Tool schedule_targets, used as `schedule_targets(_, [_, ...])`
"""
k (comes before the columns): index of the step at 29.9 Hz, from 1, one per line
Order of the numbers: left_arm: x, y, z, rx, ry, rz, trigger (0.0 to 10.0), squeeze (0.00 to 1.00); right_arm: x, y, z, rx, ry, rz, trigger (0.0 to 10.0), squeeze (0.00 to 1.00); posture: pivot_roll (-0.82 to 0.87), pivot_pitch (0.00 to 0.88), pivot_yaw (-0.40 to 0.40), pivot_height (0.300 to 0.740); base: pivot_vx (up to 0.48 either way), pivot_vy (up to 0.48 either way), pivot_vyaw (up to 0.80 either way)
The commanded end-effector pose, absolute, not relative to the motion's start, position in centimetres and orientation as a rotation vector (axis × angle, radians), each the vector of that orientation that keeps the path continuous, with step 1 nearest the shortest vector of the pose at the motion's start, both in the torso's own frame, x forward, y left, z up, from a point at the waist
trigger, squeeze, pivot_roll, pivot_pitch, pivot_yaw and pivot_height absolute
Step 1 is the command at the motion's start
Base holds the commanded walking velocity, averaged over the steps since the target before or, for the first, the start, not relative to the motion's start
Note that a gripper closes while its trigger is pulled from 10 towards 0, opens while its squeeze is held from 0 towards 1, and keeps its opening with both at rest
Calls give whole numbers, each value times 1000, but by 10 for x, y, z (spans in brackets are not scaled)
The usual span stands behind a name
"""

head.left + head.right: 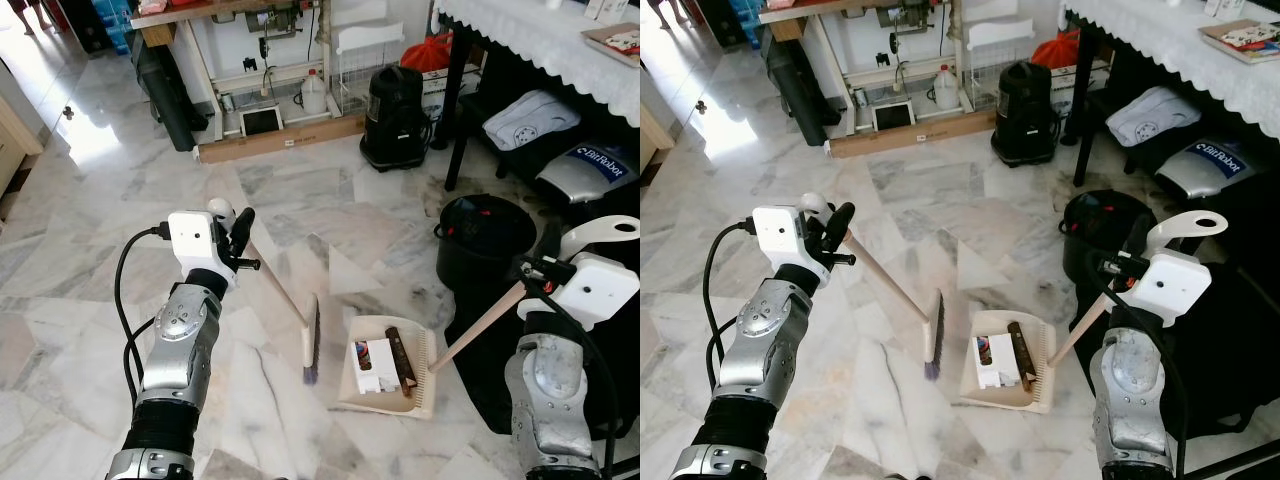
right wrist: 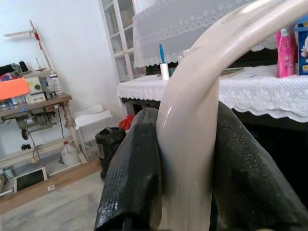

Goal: Sweep floor

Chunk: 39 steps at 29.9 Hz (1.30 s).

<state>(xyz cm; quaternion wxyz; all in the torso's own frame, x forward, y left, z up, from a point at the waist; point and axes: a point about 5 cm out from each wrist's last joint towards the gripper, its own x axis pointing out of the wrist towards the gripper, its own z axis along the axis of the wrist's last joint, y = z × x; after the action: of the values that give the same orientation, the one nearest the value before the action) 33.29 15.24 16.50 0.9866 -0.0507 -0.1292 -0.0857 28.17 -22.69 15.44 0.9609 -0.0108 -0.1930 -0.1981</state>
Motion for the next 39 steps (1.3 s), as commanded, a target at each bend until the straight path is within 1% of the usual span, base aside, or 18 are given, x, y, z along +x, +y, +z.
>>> schedule_targets(1, [333, 153, 172, -65, -304, -173, 10000, 0, 281, -224, 169, 1, -459, -391, 10000, 0, -45, 0, 103, 740, 0, 0, 0])
schedule_targets(4, [333, 150, 170, -28, -304, -169, 10000, 0, 282, -225, 177, 5, -466, -391, 10000, 0, -45, 28, 99, 740, 0, 0, 0])
schedule_targets(7, [333, 147, 169, -16, -309, -173, 10000, 0, 283, -225, 181, 9, -470, -390, 10000, 0, -44, 34, 98, 740, 0, 0, 0])
schedule_targets(12, [329, 139, 165, 38, -313, -202, 10000, 0, 286, -215, 187, 19, -487, -356, 10000, 0, -44, 56, 96, 740, 0, 0, 0])
schedule_targets(18, [331, 143, 164, 104, -315, -209, 10000, 0, 289, -198, 195, 0, -503, -300, 10000, 0, -50, 76, 111, 740, 0, 0, 0])
schedule_targets(22, [331, 143, 163, 119, -314, -215, 10000, 0, 289, -188, 194, -12, -502, -269, 10000, 0, -50, 77, 119, 740, 0, 0, 0])
schedule_targets(26, [330, 139, 162, 144, -317, -242, 10000, 0, 287, -183, 192, -8, -495, -258, 10000, 0, -49, 81, 128, 740, 0, 0, 717])
schedule_targets(39, [329, 140, 159, 176, -302, -227, 10000, 0, 287, -186, 188, -6, -474, -261, 10000, 0, -40, 90, 119, 740, 0, 0, 800])
